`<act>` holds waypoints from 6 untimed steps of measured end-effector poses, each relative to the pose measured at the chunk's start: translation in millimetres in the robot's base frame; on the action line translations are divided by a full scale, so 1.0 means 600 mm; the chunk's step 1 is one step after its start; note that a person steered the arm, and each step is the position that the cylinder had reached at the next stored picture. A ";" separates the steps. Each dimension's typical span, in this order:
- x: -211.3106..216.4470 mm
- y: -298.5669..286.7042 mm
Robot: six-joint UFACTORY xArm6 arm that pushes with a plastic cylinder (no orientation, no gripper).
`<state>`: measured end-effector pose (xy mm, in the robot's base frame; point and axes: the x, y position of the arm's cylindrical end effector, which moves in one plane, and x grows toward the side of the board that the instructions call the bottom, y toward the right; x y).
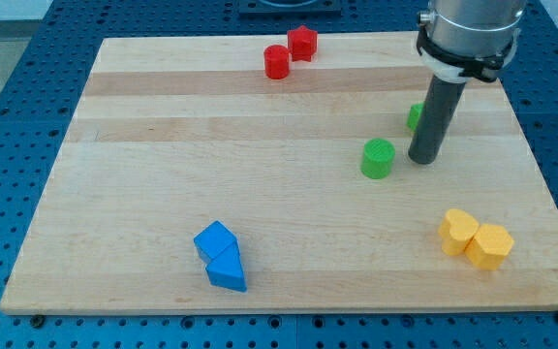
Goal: Make a diagonal line out of a blue cube green circle and green star
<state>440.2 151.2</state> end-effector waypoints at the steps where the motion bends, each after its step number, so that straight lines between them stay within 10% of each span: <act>1: 0.000 -0.080; 6: 0.079 -0.082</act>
